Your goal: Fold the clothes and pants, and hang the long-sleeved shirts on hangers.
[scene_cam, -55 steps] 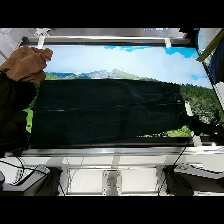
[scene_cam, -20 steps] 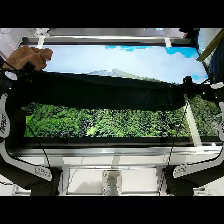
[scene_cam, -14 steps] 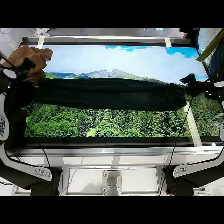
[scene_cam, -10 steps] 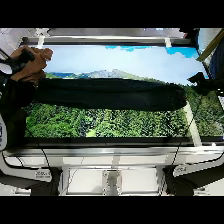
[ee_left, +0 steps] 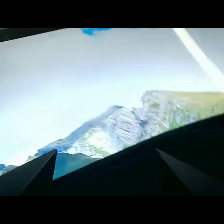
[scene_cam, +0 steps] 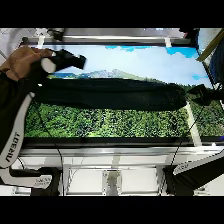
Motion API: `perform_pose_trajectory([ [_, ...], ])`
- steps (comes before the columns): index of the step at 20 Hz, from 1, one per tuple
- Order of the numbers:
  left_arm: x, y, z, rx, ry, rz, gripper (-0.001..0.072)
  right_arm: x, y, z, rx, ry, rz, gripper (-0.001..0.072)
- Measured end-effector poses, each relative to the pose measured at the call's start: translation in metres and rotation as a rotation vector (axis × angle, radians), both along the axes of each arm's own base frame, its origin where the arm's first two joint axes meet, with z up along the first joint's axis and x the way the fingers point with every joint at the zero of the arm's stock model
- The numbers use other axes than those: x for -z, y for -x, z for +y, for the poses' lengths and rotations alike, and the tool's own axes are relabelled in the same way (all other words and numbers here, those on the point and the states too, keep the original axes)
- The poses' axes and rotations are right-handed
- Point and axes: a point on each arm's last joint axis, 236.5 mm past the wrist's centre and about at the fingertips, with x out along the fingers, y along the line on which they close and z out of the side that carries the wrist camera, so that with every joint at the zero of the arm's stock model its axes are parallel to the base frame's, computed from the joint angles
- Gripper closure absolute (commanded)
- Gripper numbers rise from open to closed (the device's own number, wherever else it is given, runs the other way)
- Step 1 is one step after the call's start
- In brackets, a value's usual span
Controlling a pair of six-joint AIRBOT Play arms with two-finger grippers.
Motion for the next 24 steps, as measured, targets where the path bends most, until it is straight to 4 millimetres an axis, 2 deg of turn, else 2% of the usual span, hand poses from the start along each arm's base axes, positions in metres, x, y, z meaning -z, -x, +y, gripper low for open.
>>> perform_pose_trajectory([
  [2, 0.013, 0.008, -0.029, 0.071, -0.078, -0.005, 0.0026, 0.019, -0.001, 0.005, -0.025, -0.04, 0.005, 0.0016],
  [4, 0.023, 0.015, -0.049, 0.119, -0.122, -0.003, 0.0026, 0.033, -0.002, 0.009, -0.04, -0.062, 0.009, 0.0018],
  [7, 0.034, 0.019, -0.063, 0.154, -0.16, 0.0, 0.0026, 0.044, -0.004, 0.02, -0.077, -0.087, 0.006, 0.0021],
  [10, 0.047, 0.02, -0.069, 0.169, -0.178, 0.017, 0.0026, 0.049, -0.011, 0.041, -0.132, -0.106, 0.0, 0.0026],
  [11, 0.052, 0.019, -0.07, 0.172, -0.18, 0.025, 0.0026, 0.05, -0.012, 0.049, -0.152, -0.109, 0.002, 0.0121],
  [12, 0.057, 0.02, -0.073, 0.175, -0.172, 0.038, 0.0063, 0.052, -0.014, 0.058, -0.178, -0.107, 0.002, 0.0338],
  [13, 0.064, 0.02, -0.076, 0.177, -0.159, 0.054, 0.0247, 0.054, -0.015, 0.065, -0.199, -0.111, 0.005, 0.0514],
  [14, 0.072, 0.02, -0.08, 0.178, -0.144, 0.074, 0.0531, 0.053, -0.013, 0.074, -0.232, -0.116, 0.008, 0.0625],
  [15, 0.08, 0.021, -0.085, 0.181, -0.124, 0.096, 0.0683, 0.046, -0.017, 0.082, -0.241, -0.143, -0.016, 0.0676],
  [18, 0.109, 0.03, -0.111, 0.199, -0.047, 0.183, 0.0692, 0.01, -0.026, 0.104, -0.294, -0.22, -0.089, 0.0675],
  [22, 0.157, 0.064, -0.172, 0.251, 0.091, 0.345, 0.0692, -0.071, -0.052, 0.132, -0.356, -0.292, -0.239, 0.0676],
  [24, 0.181, 0.087, -0.206, 0.277, 0.157, 0.434, 0.0693, -0.11, -0.066, 0.155, -0.4, -0.292, -0.289, 0.0676],
])
